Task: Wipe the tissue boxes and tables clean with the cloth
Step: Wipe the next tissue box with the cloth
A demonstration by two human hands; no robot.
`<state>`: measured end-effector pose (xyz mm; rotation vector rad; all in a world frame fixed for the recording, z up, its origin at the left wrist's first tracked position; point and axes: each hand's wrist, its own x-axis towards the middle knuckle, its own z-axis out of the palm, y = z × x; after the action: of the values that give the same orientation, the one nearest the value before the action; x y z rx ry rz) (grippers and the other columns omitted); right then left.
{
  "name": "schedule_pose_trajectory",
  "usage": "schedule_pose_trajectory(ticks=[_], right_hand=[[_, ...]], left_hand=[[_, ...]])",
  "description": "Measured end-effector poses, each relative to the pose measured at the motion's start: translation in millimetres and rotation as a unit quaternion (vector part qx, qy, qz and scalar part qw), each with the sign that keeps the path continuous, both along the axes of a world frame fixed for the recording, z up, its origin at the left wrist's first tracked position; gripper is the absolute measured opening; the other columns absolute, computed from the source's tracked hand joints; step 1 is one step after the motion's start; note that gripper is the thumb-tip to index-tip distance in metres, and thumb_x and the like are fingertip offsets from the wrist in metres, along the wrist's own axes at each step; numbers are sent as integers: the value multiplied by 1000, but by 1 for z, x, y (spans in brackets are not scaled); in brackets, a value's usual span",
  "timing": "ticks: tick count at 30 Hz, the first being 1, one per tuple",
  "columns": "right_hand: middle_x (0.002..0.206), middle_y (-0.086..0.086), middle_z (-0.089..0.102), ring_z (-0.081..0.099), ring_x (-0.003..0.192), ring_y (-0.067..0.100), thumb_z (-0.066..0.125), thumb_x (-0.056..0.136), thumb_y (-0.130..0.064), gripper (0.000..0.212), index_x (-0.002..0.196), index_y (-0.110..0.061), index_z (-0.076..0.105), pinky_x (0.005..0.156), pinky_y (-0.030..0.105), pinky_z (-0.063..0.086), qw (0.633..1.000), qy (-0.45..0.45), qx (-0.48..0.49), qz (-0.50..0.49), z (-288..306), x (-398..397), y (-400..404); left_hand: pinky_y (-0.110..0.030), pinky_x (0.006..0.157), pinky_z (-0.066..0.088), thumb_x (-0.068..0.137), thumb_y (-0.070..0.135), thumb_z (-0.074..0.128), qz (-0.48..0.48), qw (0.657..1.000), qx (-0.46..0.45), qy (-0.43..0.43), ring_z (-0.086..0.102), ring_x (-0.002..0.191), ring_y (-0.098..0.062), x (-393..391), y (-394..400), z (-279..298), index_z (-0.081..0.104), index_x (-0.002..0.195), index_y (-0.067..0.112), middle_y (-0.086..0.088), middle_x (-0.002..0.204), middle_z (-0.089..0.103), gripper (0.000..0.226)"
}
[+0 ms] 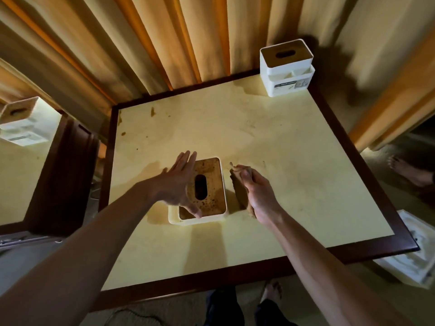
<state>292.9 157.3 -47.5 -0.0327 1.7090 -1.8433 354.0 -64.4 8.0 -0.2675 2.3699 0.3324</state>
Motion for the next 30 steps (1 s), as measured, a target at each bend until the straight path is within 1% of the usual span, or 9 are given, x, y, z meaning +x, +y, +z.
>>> schedule_pose_trajectory(ticks=[4,6,8,12,15,17,19,21,30], right_hand=[[113,17,67,59,109,32,51,101,-23,18,99,-24,69,85,30,46,998,54,11,-2,6,-8,-8],[106,20,67,63,97,24,48,102,-19,18,103,-19,67,79,35,50,996,85,19,10,13,-9,-13],[99,14,67,65,83,11,46,103,-20,20,110,-13,63,71,20,52,993,112,27,38,18,-10,-22],[126,-6,64,59,117,9,45,101,-35,28,121,-23,60,105,39,45,972,183,71,126,14,-8,-43],[122,-2,60,56,109,-5,41,104,-23,25,121,-15,58,96,22,43,929,299,106,191,15,-7,-51],[119,11,59,58,107,8,41,104,-13,25,118,-6,61,91,24,45,885,390,143,210,10,-10,-57],[140,20,51,44,135,26,43,102,-9,33,131,1,55,111,34,36,823,454,211,268,1,-11,-61],[154,17,33,16,146,20,45,101,-5,42,142,2,43,121,41,19,790,480,239,299,-6,-12,-62],[158,17,22,13,149,29,51,89,9,62,148,3,30,122,43,5,725,543,271,325,-18,-7,-63]], left_hand=[[-53,122,-8,45,76,83,-15,1000,4,-5,-44,134,-9,14,-19,0,-45,142,26,14,141,-53,168],[-52,121,-10,47,77,82,-29,1000,5,1,-48,130,-8,16,-20,-4,-45,142,23,15,137,-55,168],[-50,119,-12,46,80,79,-41,999,4,12,-54,124,-5,15,-18,-9,-45,142,22,15,135,-58,167],[-48,119,-14,46,84,76,-51,998,4,24,-57,120,-3,16,-19,-16,-45,142,20,15,134,-60,167],[-48,120,-13,48,84,76,-53,998,3,26,-50,129,-8,18,-19,-14,-42,143,18,12,136,-56,166],[-50,121,-12,49,83,77,-52,998,4,26,-46,133,-11,18,-19,-15,-42,144,17,11,139,-54,166],[-52,122,-10,48,82,78,-49,999,5,22,-45,136,-13,18,-18,-16,-42,144,17,8,145,-52,167],[-53,122,-8,47,83,77,-47,999,4,18,-44,138,-14,18,-18,-17,-42,144,17,6,151,-48,168],[-52,123,-6,48,82,78,-52,999,-13,7,-44,138,-16,14,-16,-16,-40,145,14,2,153,-47,167]])
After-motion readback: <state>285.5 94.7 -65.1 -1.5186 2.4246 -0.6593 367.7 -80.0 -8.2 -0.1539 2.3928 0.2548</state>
